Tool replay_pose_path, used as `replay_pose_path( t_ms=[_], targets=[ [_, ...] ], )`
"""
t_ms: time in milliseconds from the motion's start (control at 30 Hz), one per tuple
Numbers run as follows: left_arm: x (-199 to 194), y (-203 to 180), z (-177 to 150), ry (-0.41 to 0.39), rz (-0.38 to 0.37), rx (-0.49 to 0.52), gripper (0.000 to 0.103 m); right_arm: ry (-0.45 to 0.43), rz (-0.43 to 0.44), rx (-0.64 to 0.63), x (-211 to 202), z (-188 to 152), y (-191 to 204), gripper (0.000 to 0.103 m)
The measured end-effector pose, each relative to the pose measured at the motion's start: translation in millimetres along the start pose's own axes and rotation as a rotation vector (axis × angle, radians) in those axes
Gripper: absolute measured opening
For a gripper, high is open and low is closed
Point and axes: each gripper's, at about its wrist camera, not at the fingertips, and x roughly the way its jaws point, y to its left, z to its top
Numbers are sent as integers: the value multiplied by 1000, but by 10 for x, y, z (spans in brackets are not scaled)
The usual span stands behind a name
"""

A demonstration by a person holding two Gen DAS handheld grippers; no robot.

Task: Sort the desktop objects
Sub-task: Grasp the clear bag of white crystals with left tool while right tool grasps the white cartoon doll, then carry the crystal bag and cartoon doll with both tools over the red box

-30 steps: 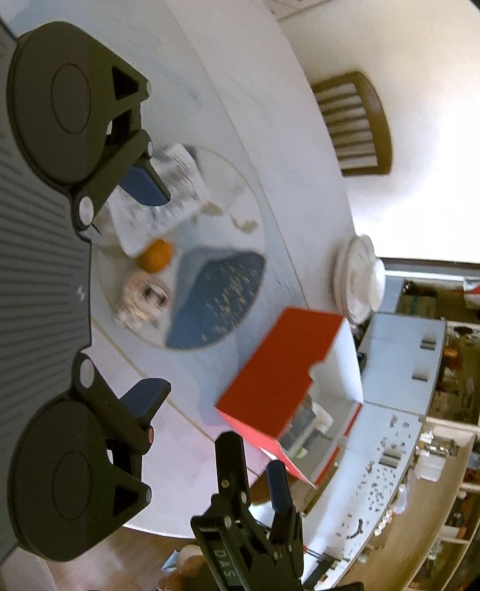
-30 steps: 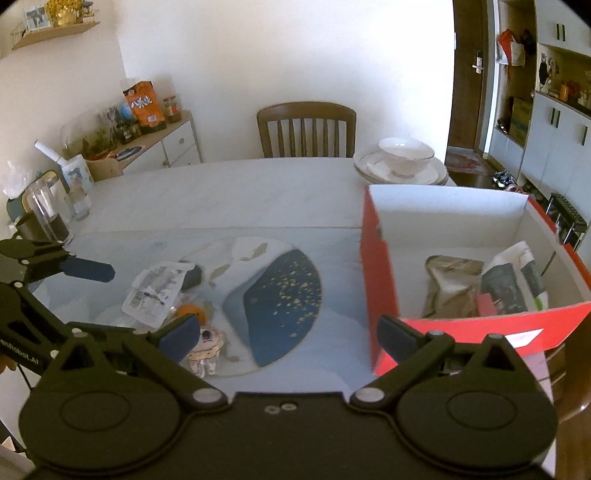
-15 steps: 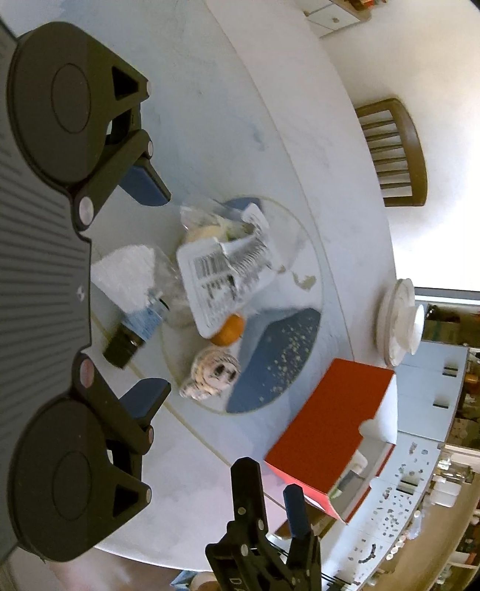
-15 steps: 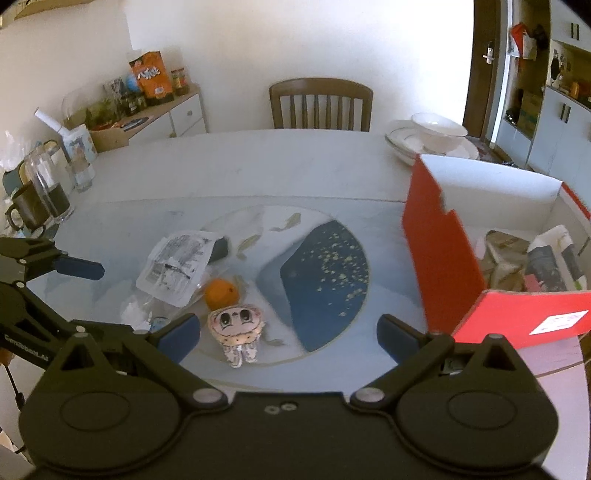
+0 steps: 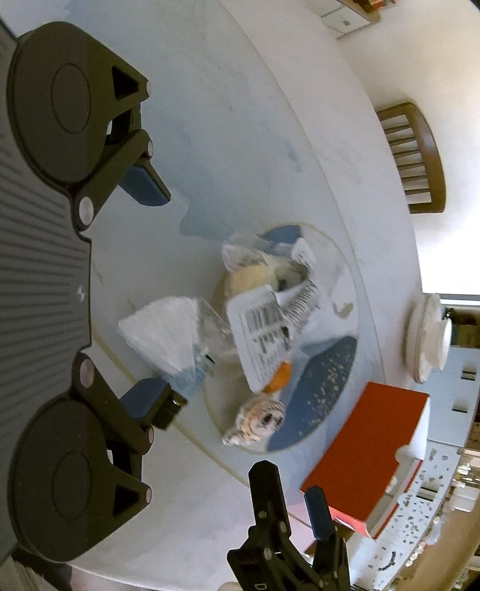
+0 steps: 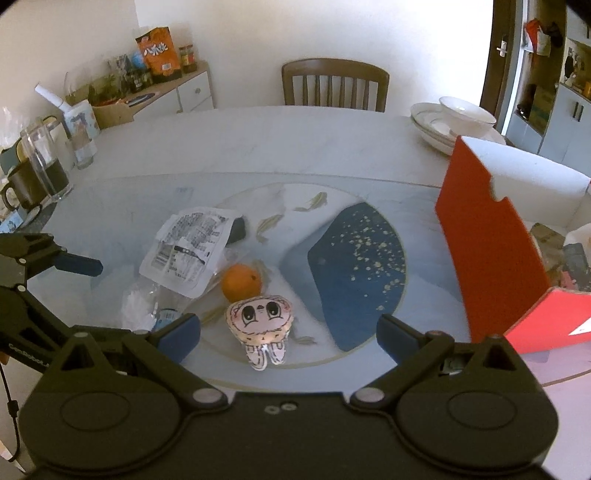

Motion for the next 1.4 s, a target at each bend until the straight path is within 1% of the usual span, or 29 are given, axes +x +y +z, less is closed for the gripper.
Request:
replay_pose_path(
  t_ms=[200,467,567,633,700,767,800,833,900,967,1033,1067,1167,1233,1367,1400],
  targets=[
    [83,-8,-5,4,-4,38,100,40,4,-10,185,-30,63,97],
    [124,-89,18,-21,-23,73,98,75,-2,-31,381,-37,151,90],
    [147,-93,18,-19,-34,72,90,85,-3,-38,437,-30,178,86],
    [161,-93,14,-16,-38,73,81,90,-4,-39,462,-25,181,85],
    [172,-90,6,-15,-41,74,77,93,-8,-37,483,-22,178,83],
    [168,-89,0,-18,-44,73,76,96,-10,-29,497,-12,168,80],
    [165,-88,-1,-21,-45,73,72,98,-10,-26,504,-9,165,79],
    [163,-89,1,-23,-47,75,66,100,-10,-24,513,-6,159,78],
    [167,-97,1,-22,-46,80,62,101,-10,-21,523,0,151,77],
    [169,-100,-1,-23,-44,79,60,102,-9,-21,531,3,151,73],
    [167,-101,-1,-25,-45,77,54,105,-6,-20,542,5,153,70],
    [167,-103,-1,-25,-43,78,53,107,-3,-20,548,5,155,67],
    [164,-100,1,-24,-41,76,49,112,4,-19,562,5,160,60],
    [159,-100,2,-24,-41,71,44,114,8,-14,568,4,159,57],
    [152,-101,5,-20,-38,66,42,112,11,-9,569,5,153,50],
    [148,-100,4,-20,-39,63,41,112,9,-8,569,5,152,50]
  ],
)
